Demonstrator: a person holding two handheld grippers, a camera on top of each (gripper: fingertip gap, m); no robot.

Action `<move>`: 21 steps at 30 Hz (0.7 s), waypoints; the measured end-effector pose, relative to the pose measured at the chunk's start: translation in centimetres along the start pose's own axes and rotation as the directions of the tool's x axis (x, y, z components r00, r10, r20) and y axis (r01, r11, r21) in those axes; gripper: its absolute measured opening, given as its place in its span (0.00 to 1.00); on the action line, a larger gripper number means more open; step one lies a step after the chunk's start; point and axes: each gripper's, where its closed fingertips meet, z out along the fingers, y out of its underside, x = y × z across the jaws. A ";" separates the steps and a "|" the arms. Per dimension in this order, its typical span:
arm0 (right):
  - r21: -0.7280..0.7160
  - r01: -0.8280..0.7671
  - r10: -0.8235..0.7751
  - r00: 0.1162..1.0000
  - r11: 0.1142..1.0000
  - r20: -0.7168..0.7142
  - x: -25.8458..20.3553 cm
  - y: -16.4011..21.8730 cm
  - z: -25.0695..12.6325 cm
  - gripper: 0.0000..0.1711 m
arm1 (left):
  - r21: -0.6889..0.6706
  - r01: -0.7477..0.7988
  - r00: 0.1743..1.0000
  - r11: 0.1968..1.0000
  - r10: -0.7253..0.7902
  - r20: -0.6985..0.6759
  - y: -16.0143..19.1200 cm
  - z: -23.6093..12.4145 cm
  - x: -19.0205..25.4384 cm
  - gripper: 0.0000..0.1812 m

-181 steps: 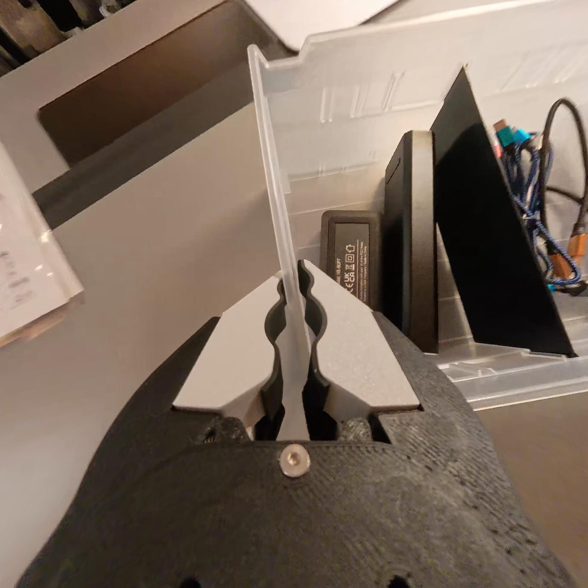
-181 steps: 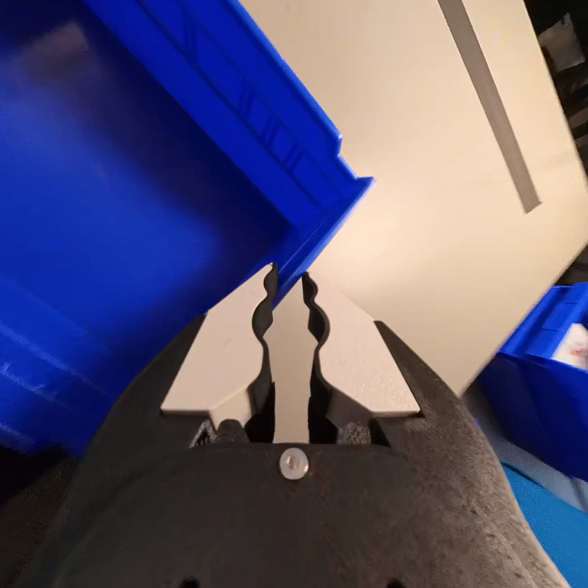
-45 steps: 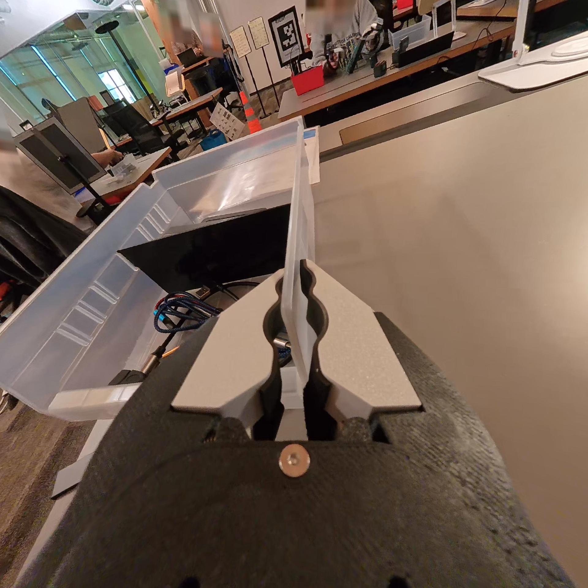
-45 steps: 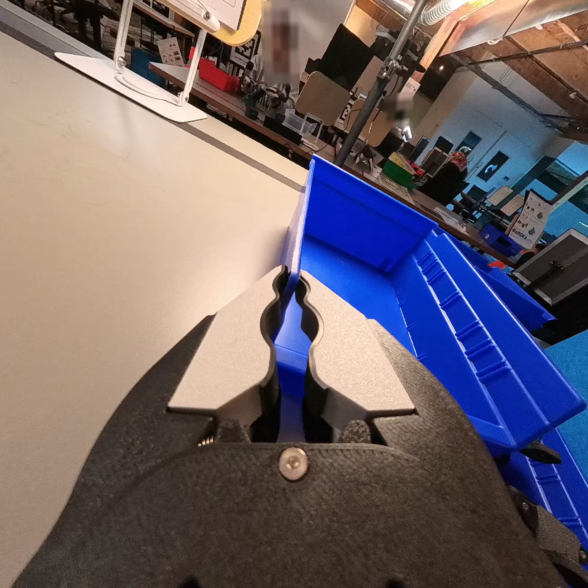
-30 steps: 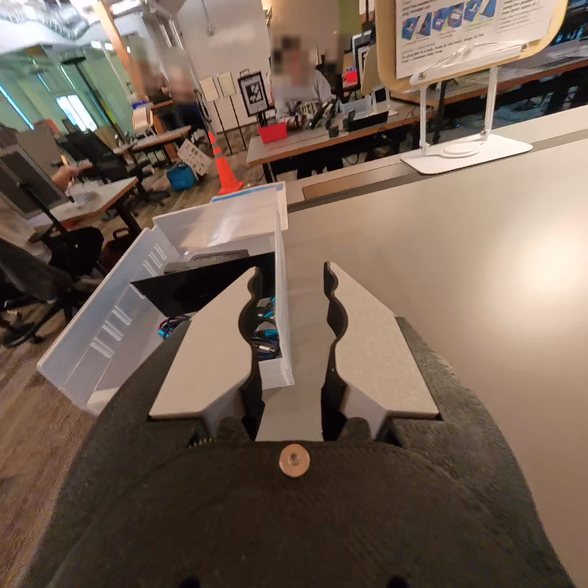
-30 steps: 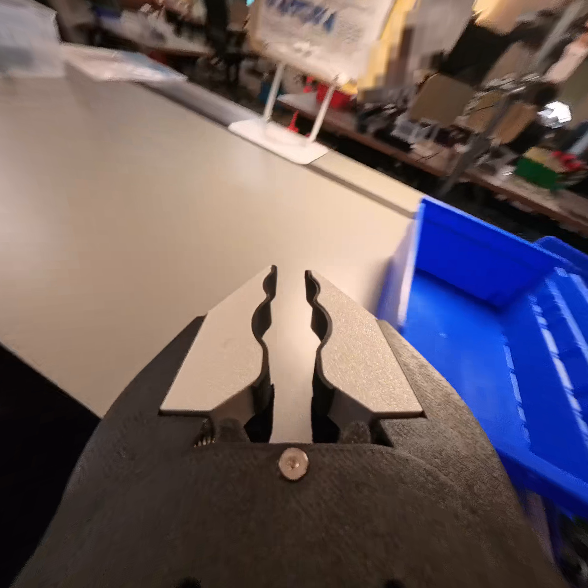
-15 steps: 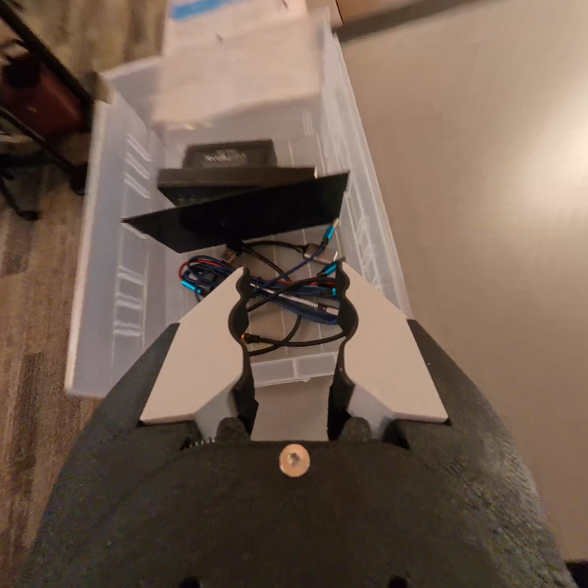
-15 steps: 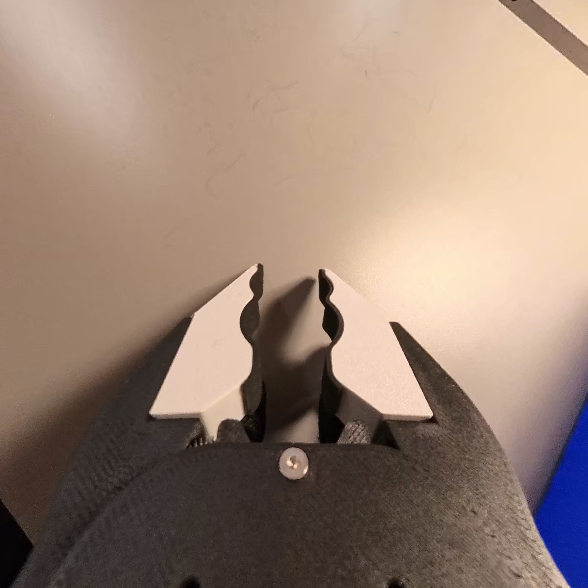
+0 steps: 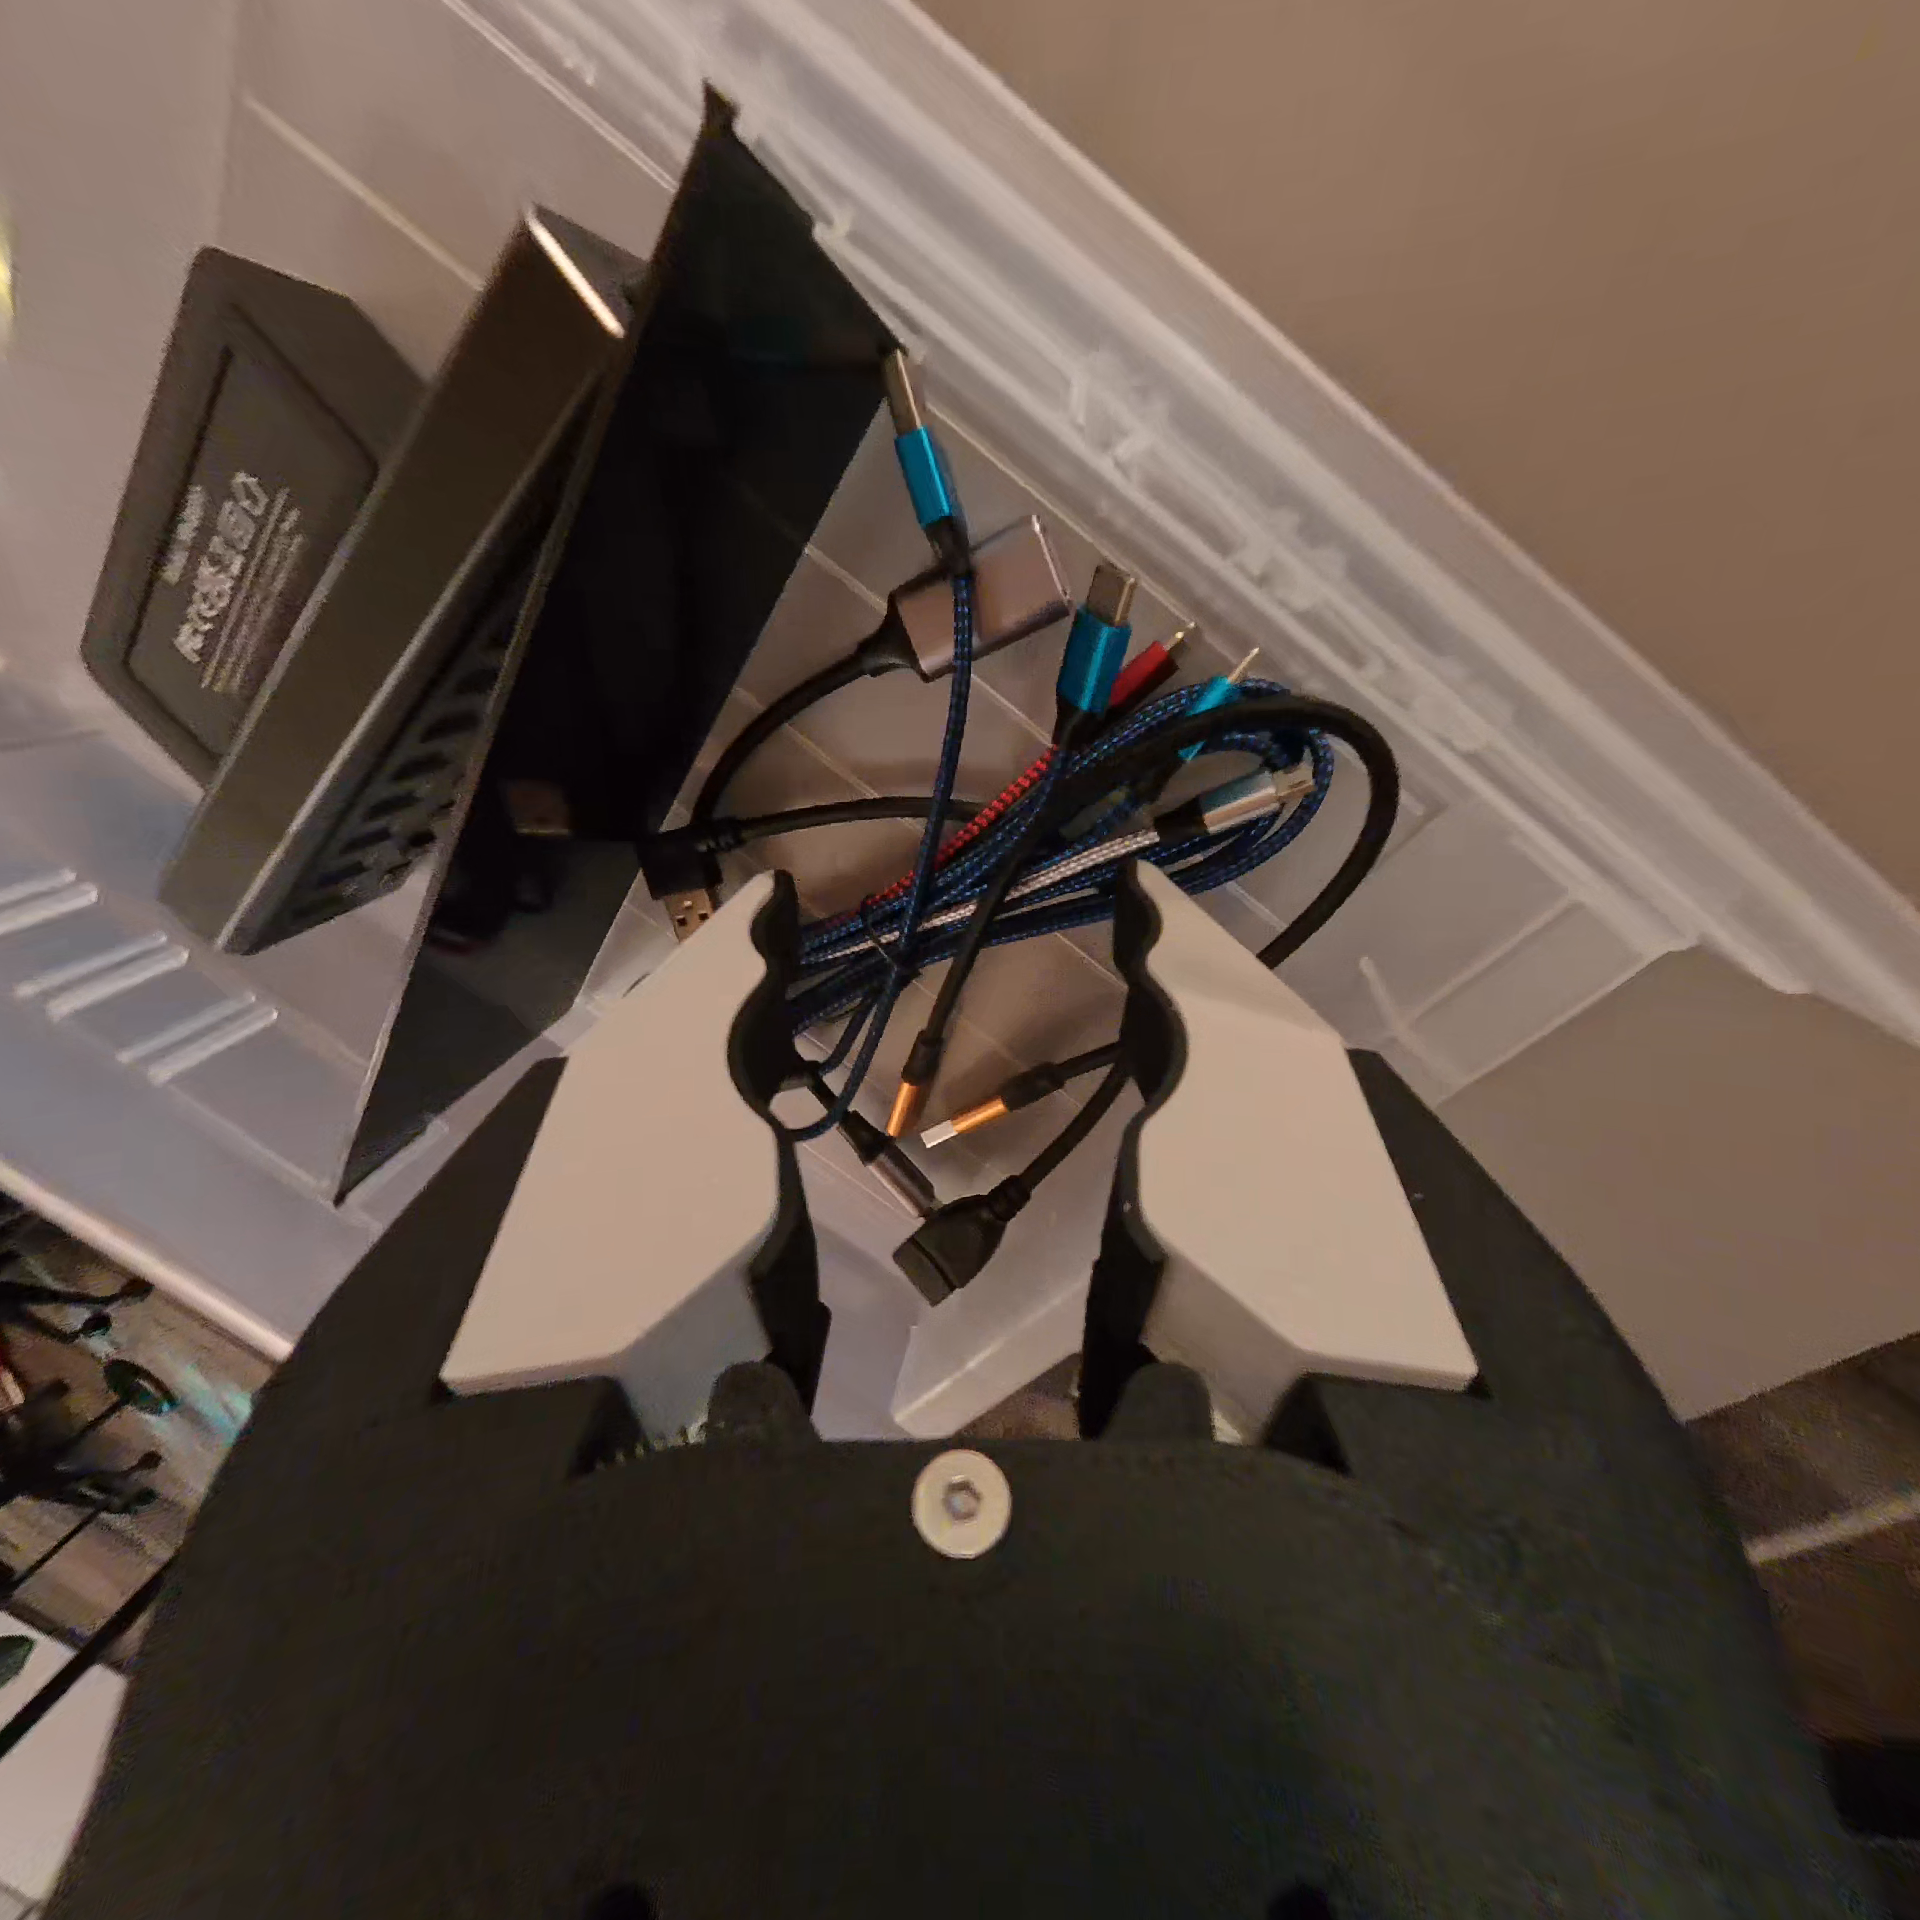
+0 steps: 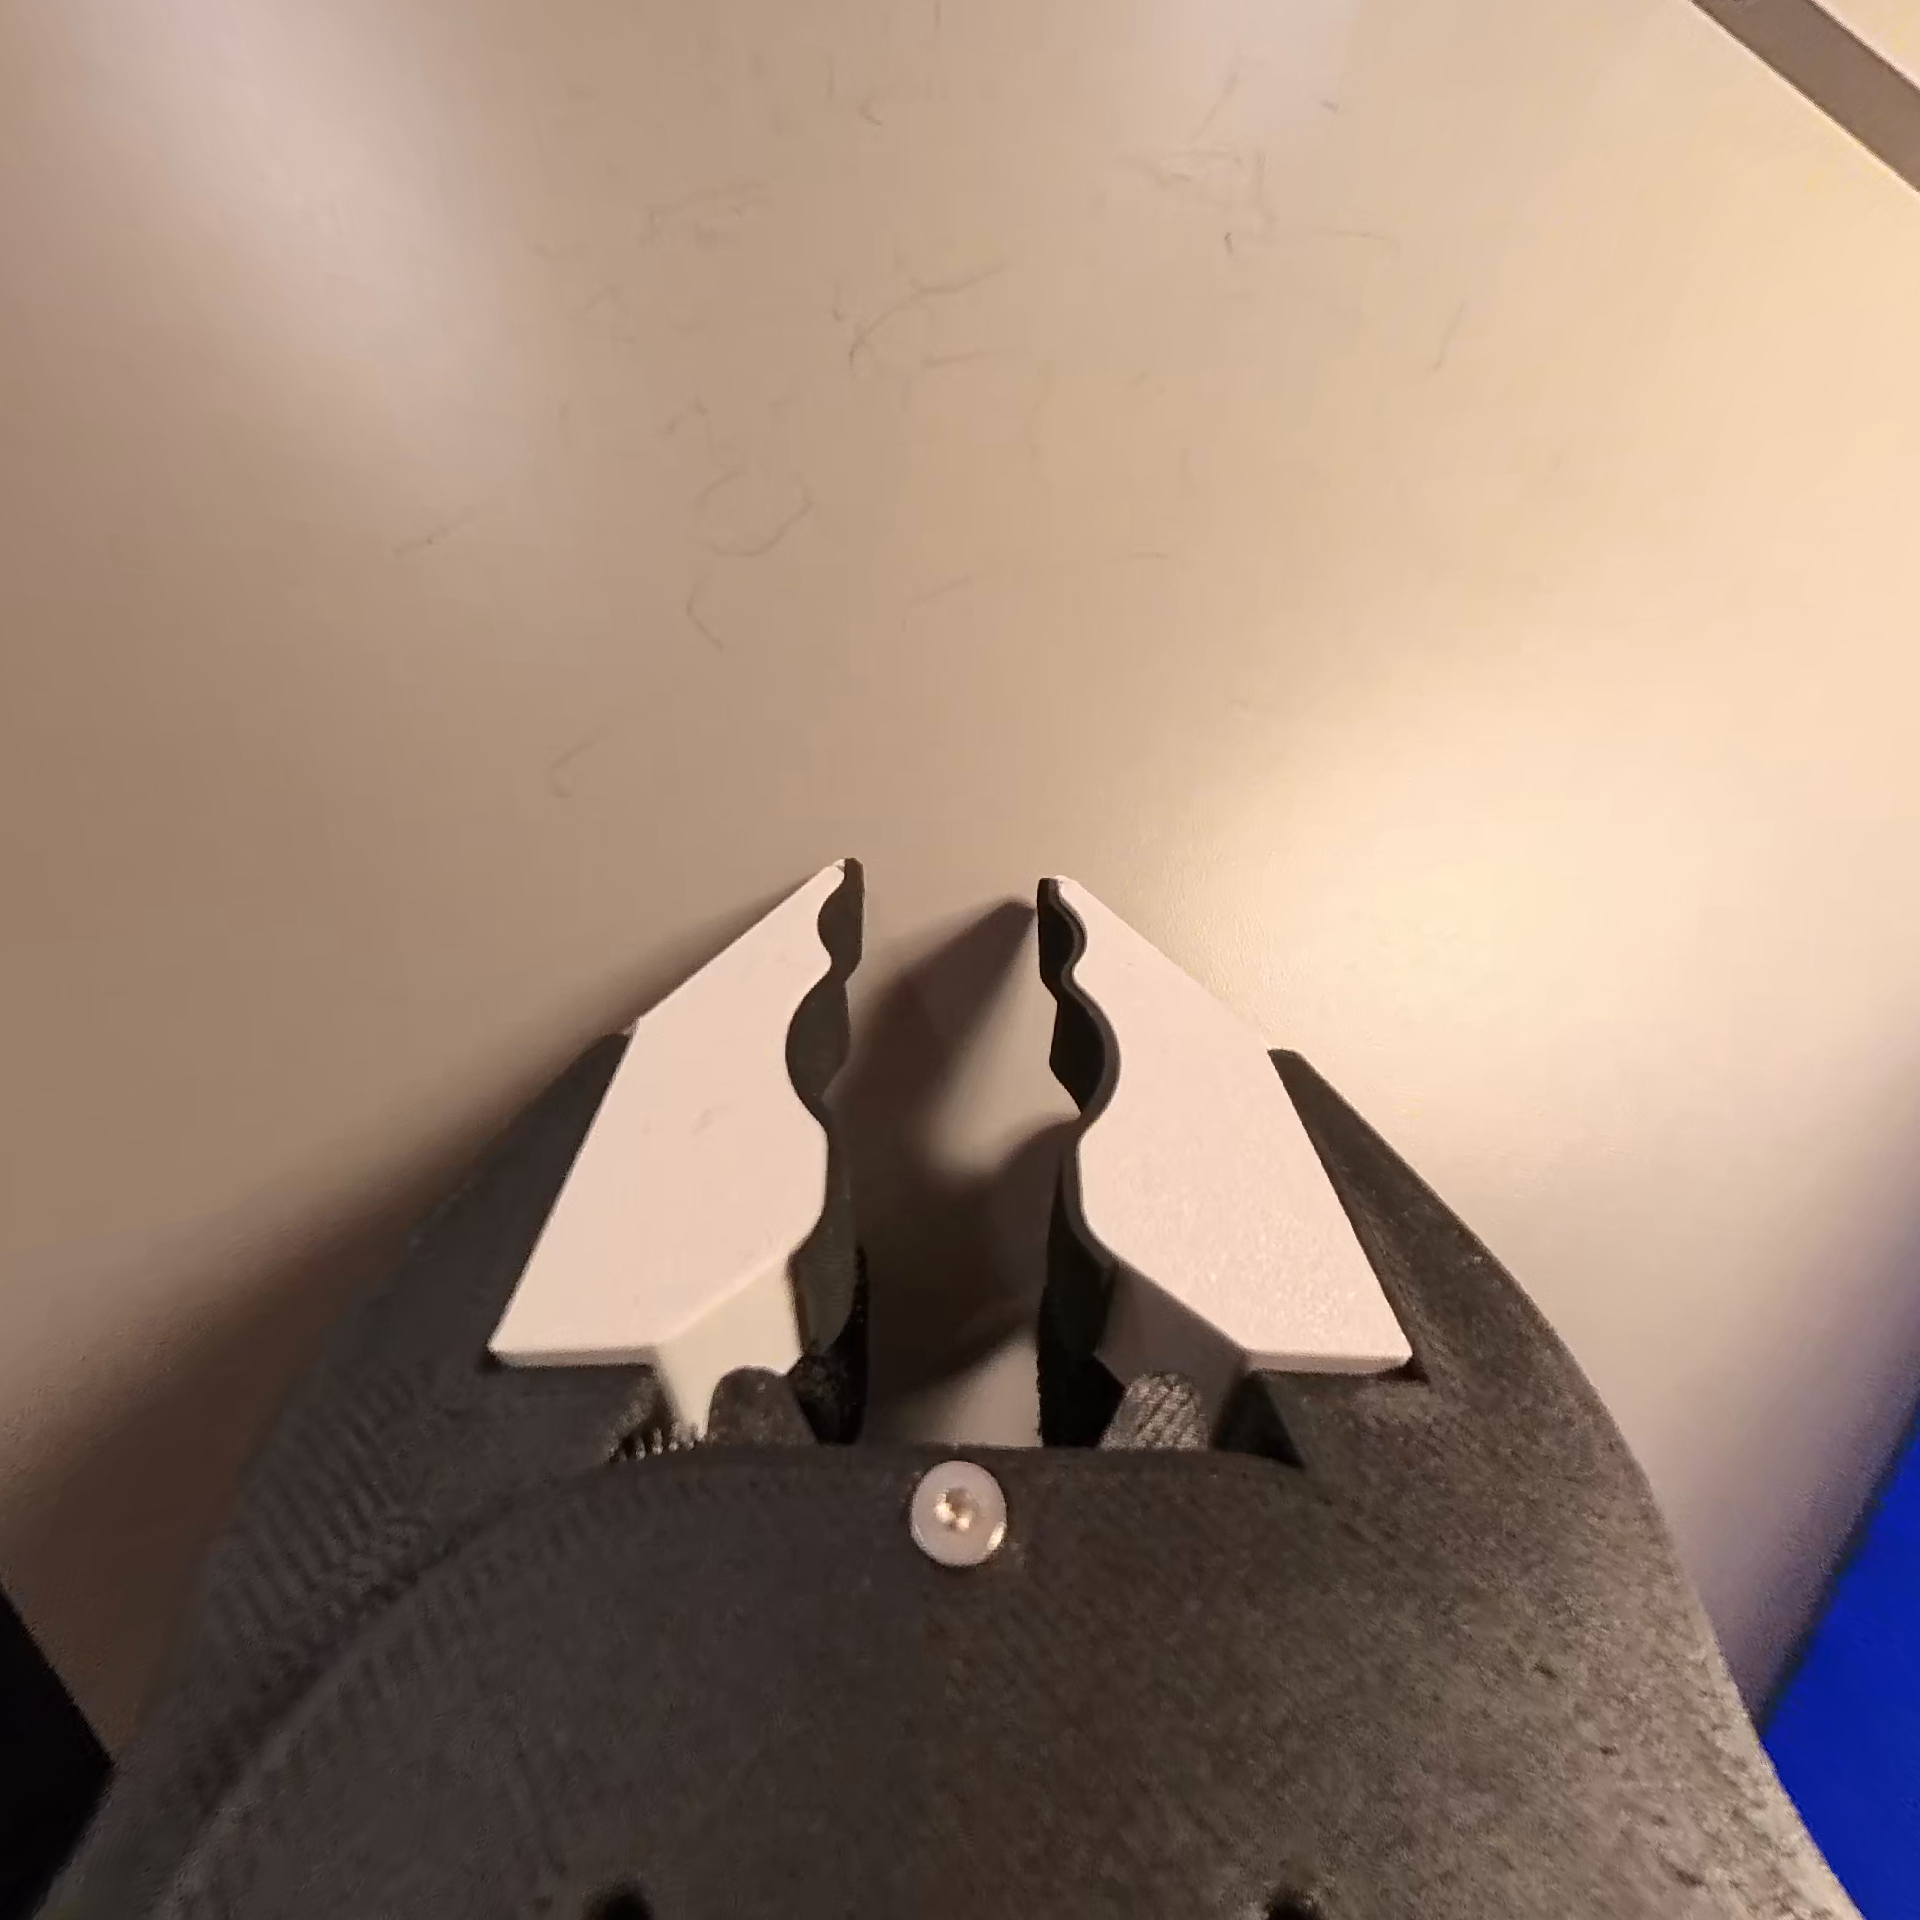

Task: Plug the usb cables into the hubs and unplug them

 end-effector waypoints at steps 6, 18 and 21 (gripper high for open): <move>0.001 0.003 -0.003 1.000 1.000 -0.001 0.0 0.0 0.0 0.20 | -0.088 -0.073 0.991 0.993 0.063 -0.114 0.7 1.8 0.1 0.30; 0.004 0.024 -0.024 1.000 1.000 -0.012 -0.1 -0.1 0.0 0.19 | -0.045 -0.030 0.990 0.999 0.024 -0.135 1.2 0.0 0.5 0.24; 0.005 0.031 -0.031 0.999 1.000 -0.013 -0.2 -0.1 0.0 0.18 | -0.092 -0.082 0.991 0.992 0.071 -0.111 1.8 0.3 0.5 0.25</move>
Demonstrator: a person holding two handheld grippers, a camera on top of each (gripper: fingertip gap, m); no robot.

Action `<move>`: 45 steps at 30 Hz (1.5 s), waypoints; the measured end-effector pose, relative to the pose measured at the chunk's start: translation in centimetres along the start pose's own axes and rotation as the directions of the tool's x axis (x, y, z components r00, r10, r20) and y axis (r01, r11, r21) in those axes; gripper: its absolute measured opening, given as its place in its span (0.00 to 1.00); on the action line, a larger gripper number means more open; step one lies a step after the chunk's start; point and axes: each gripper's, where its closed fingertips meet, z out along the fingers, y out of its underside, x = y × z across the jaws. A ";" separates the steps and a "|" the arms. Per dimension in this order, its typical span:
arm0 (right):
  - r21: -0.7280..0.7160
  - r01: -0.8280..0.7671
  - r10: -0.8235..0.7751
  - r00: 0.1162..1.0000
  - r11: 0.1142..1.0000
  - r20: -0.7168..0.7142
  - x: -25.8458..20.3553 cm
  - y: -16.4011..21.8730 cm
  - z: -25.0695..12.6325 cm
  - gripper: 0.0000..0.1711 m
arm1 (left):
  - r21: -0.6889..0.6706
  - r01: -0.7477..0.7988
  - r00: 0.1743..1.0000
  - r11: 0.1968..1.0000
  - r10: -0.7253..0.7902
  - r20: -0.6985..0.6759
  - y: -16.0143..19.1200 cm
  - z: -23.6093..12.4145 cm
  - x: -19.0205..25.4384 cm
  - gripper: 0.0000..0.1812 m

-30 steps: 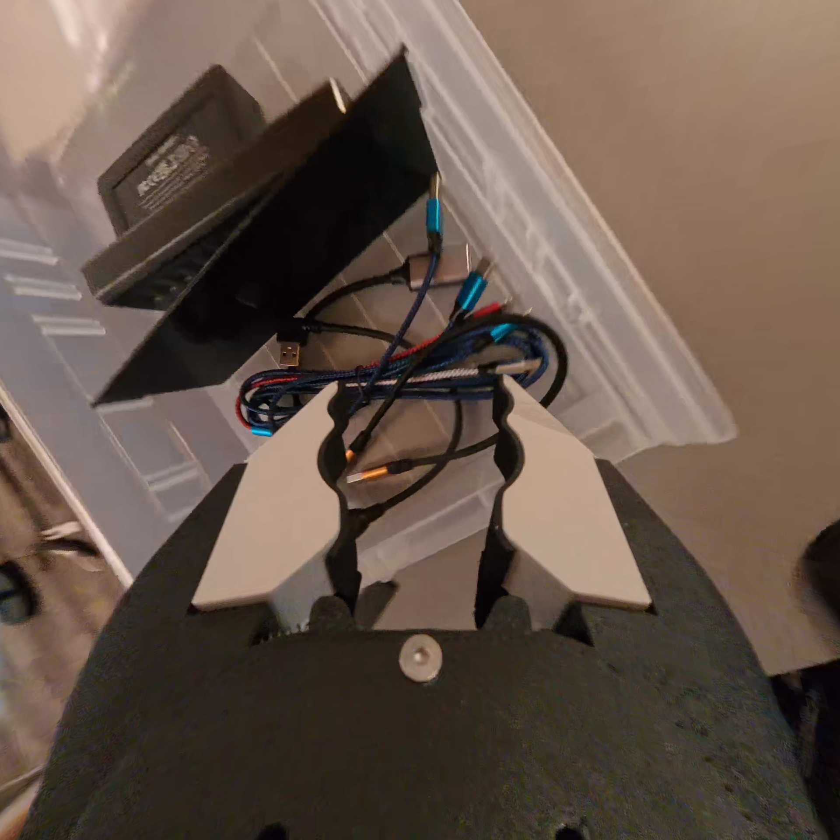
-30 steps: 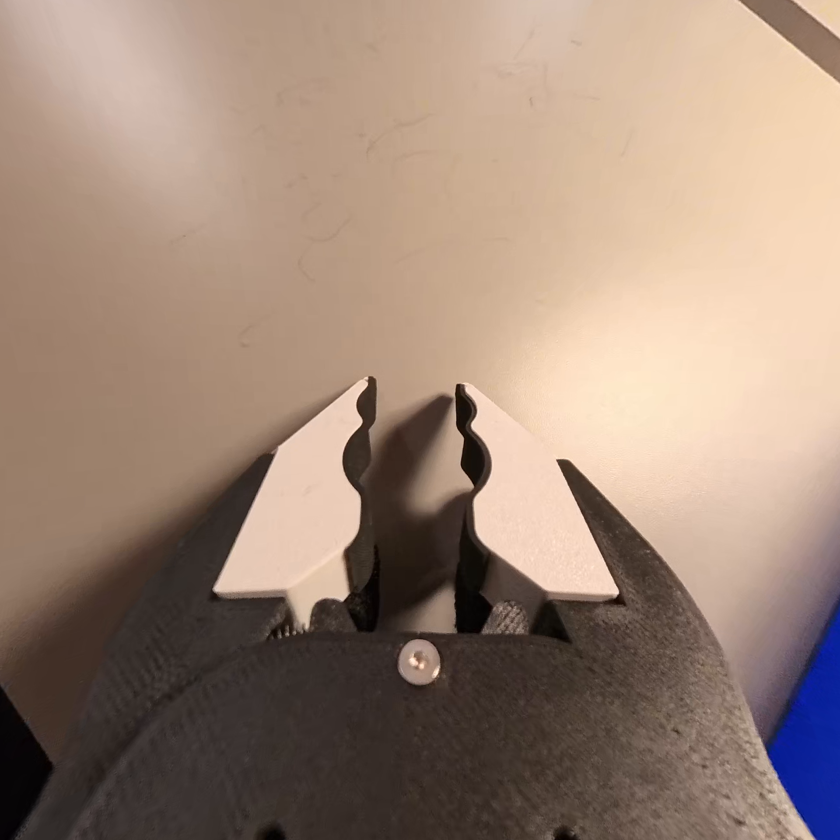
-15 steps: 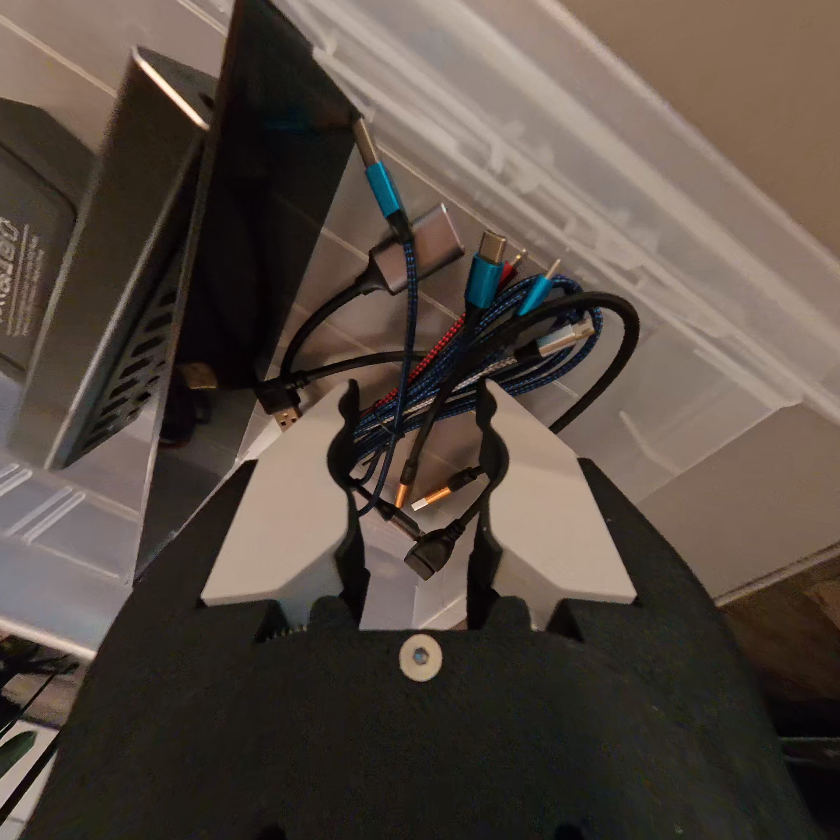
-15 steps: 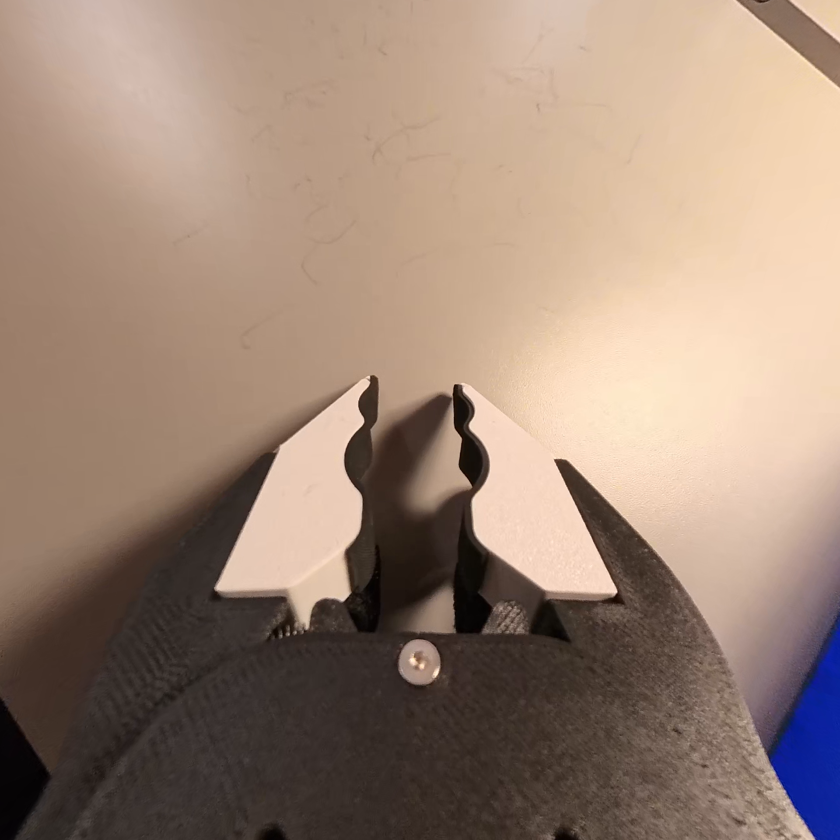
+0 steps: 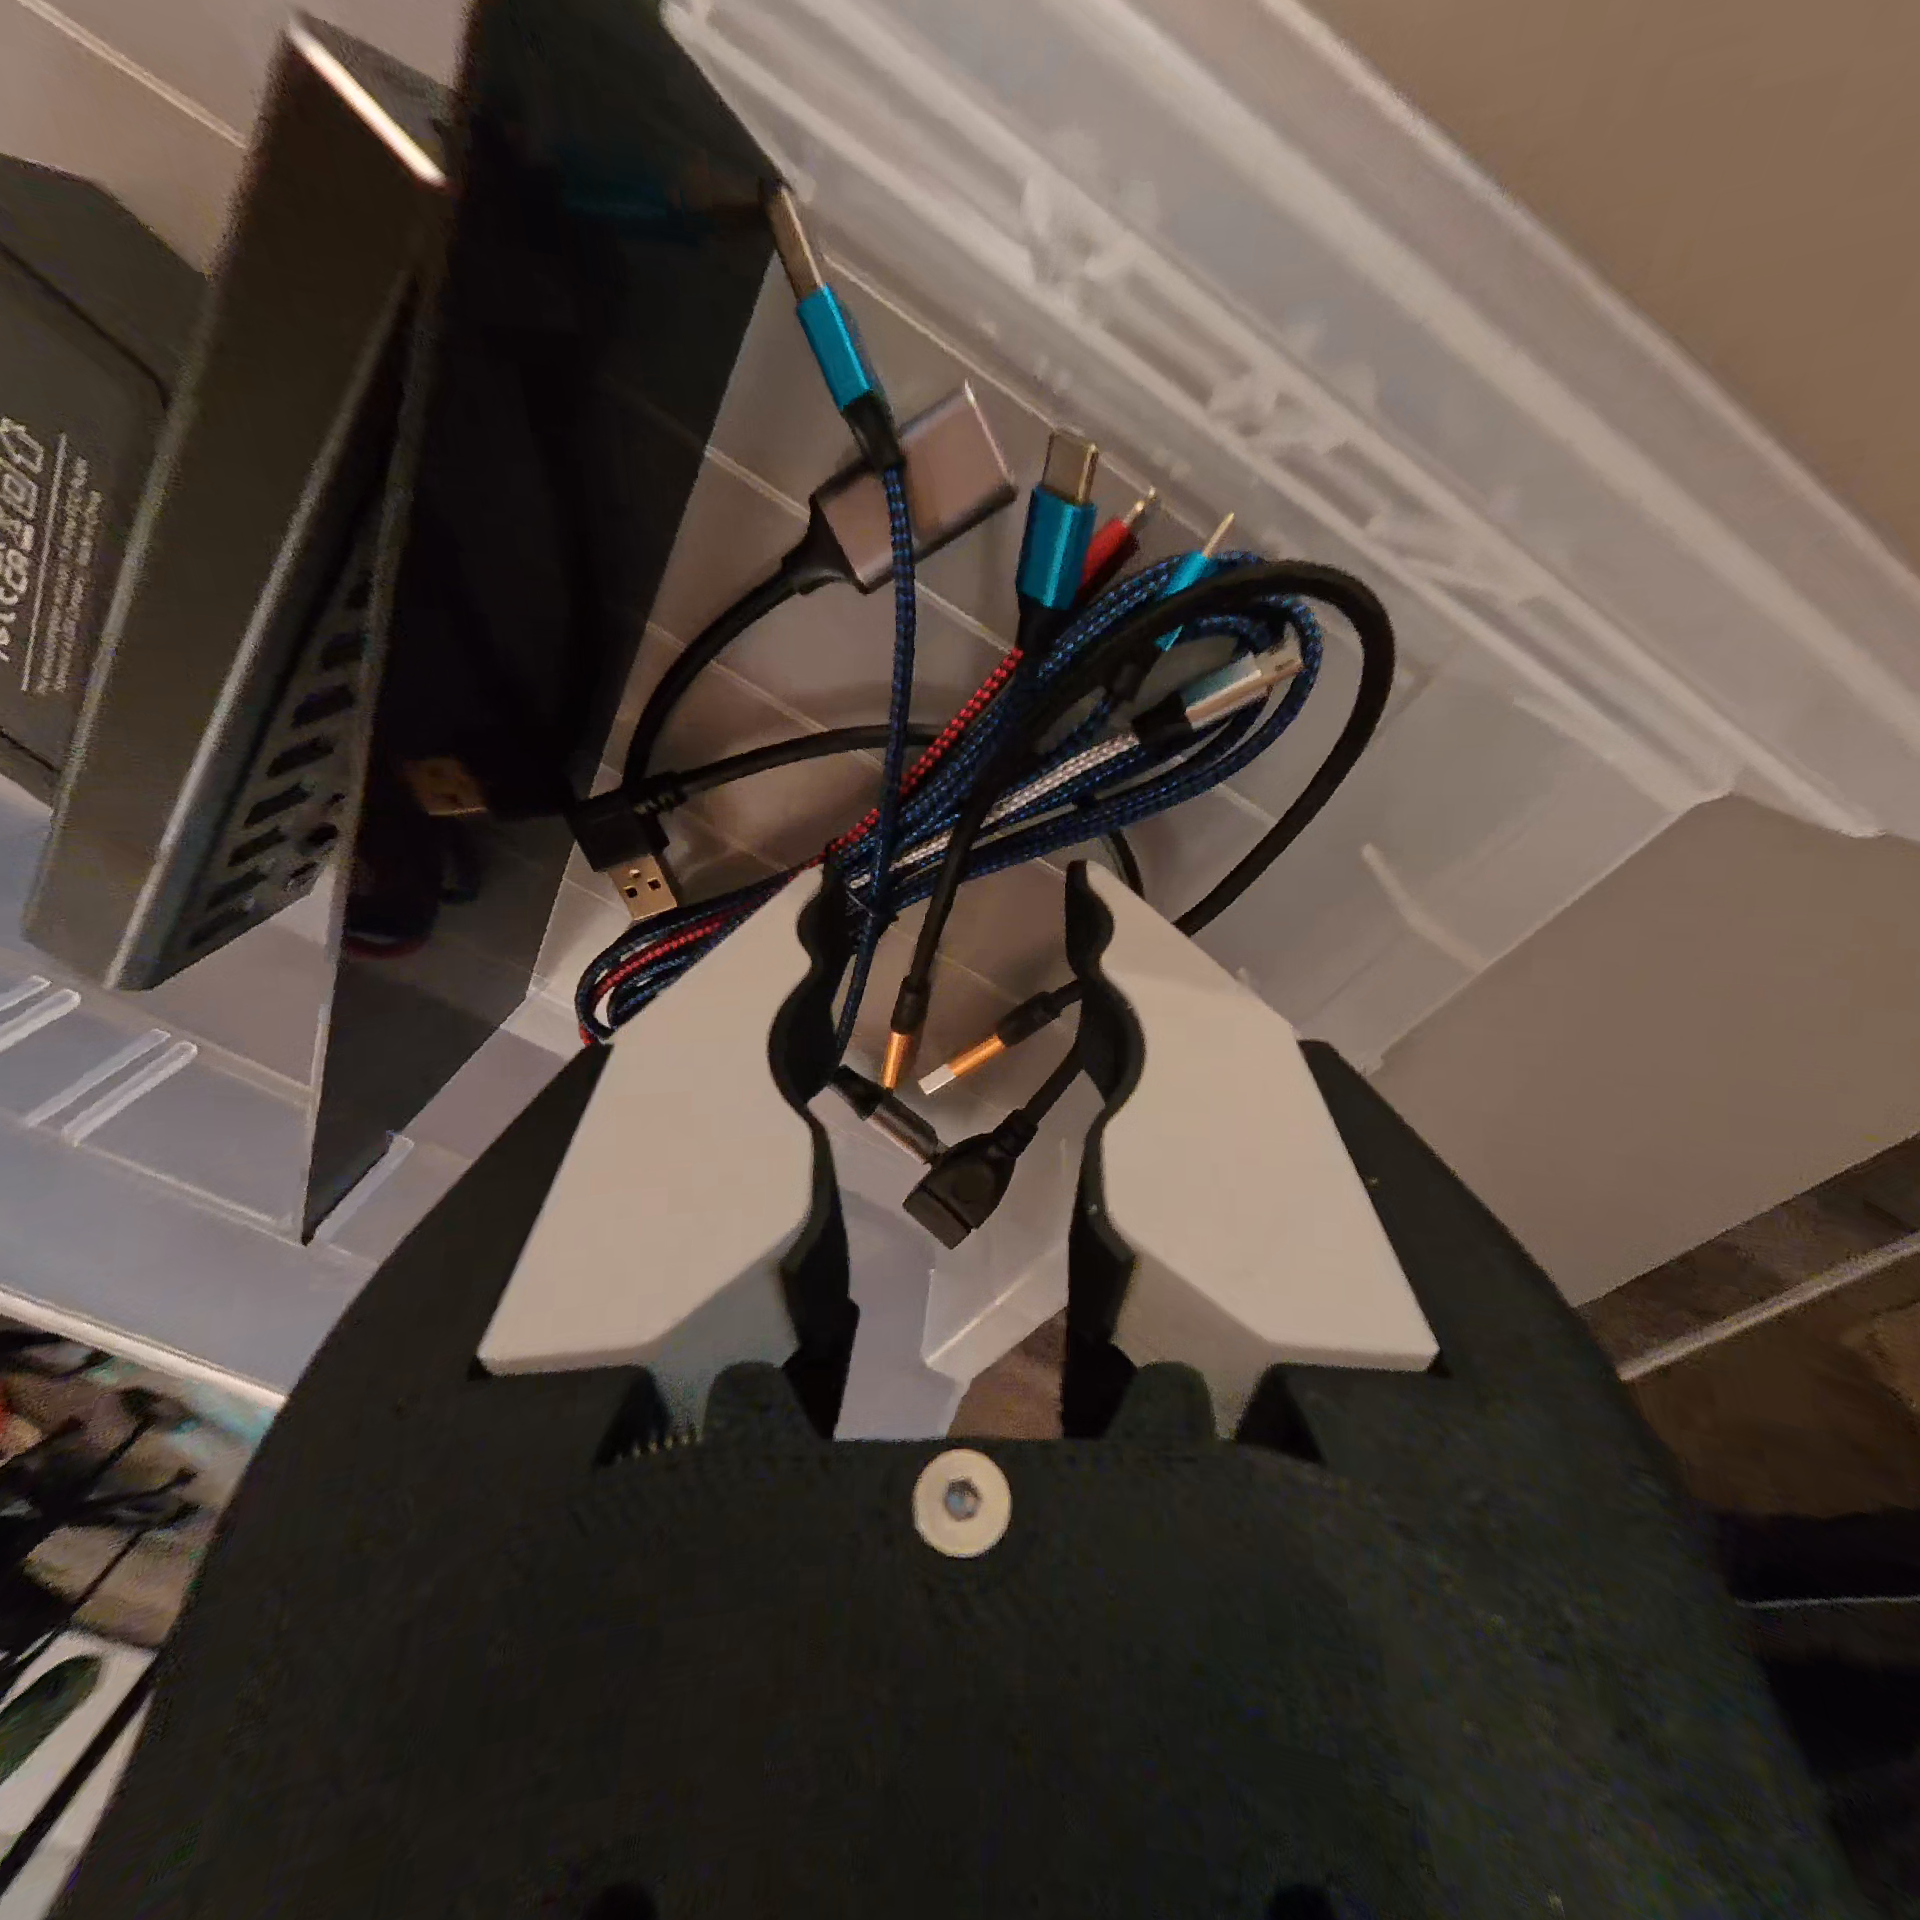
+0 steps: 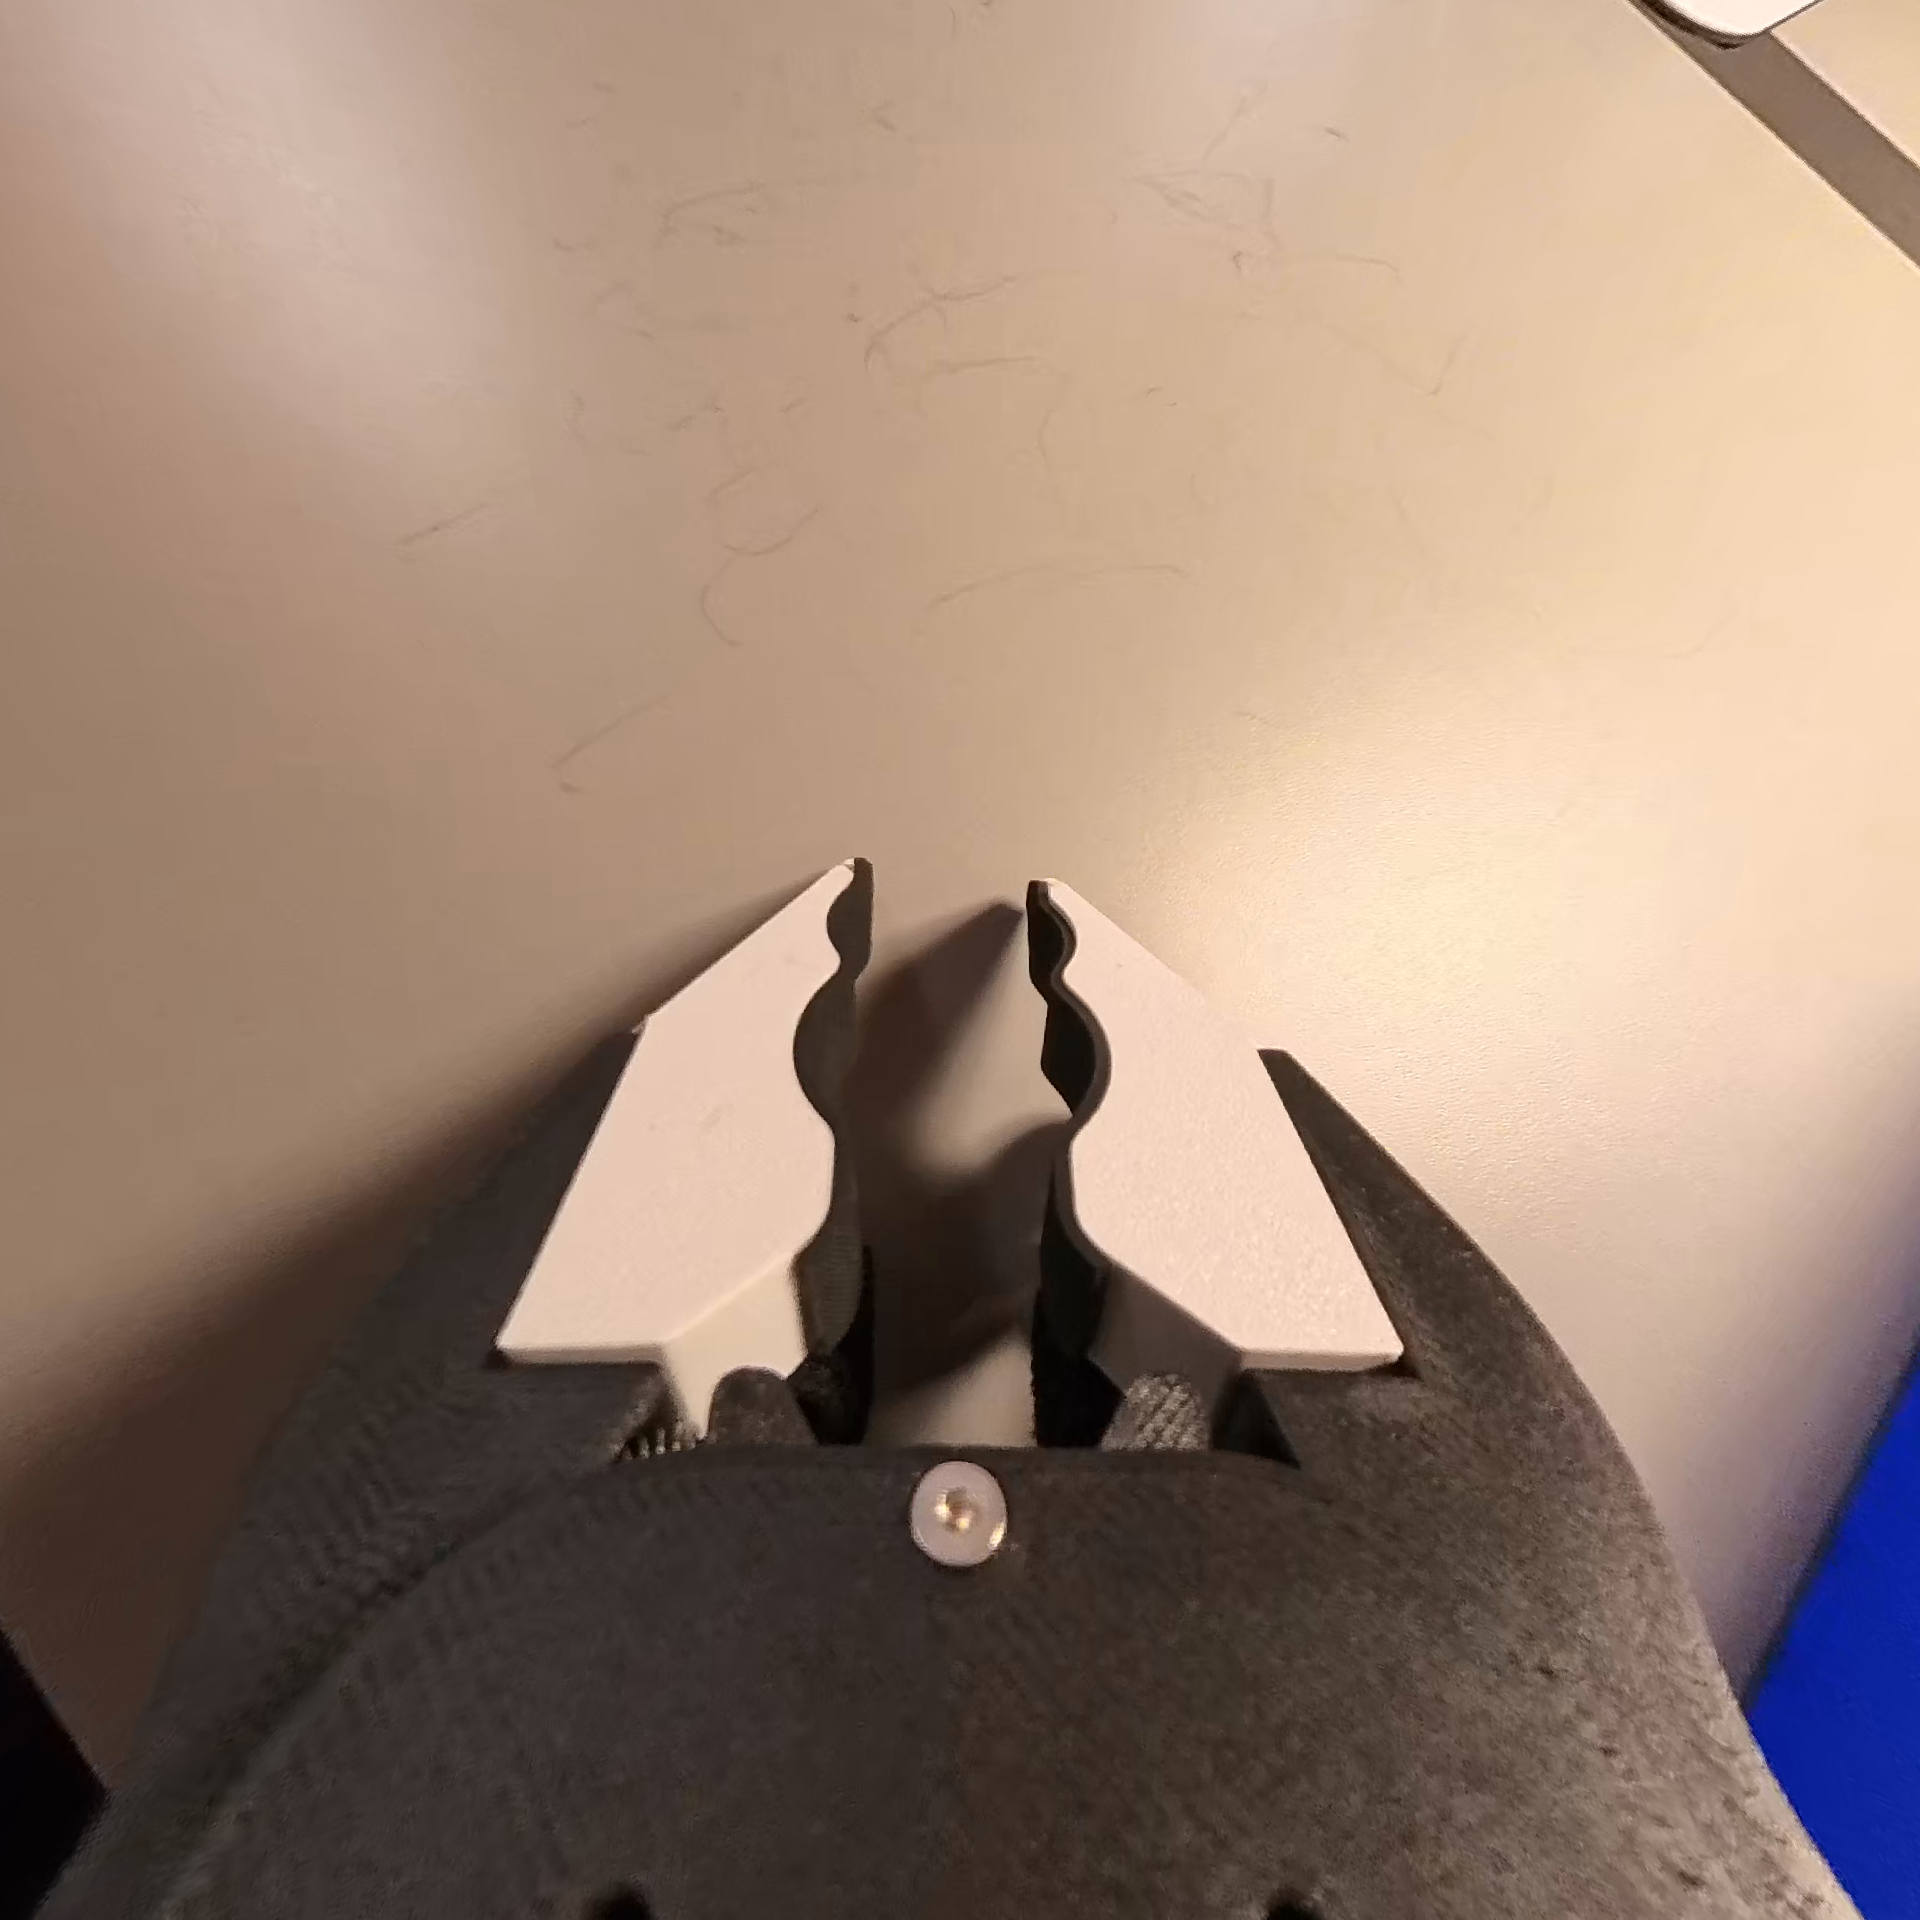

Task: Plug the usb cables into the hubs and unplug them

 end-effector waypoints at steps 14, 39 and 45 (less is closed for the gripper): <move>0.001 0.010 -0.010 1.000 1.000 -0.001 -0.1 0.0 0.0 0.17 | -0.039 -0.049 0.994 0.998 0.052 0.097 0.8 0.2 -0.9 0.10; 0.011 0.057 -0.057 0.998 0.998 -0.022 -0.4 -0.1 0.0 0.16 | 0.328 0.031 0.762 0.944 -0.235 0.603 -5.3 -18.2 -3.6 0.05; 0.012 0.067 -0.066 0.997 0.998 -0.031 -0.4 -0.1 -0.1 0.16 | 0.448 -0.136 0.729 0.884 -0.216 0.649 -12.6 -22.7 -0.3 0.05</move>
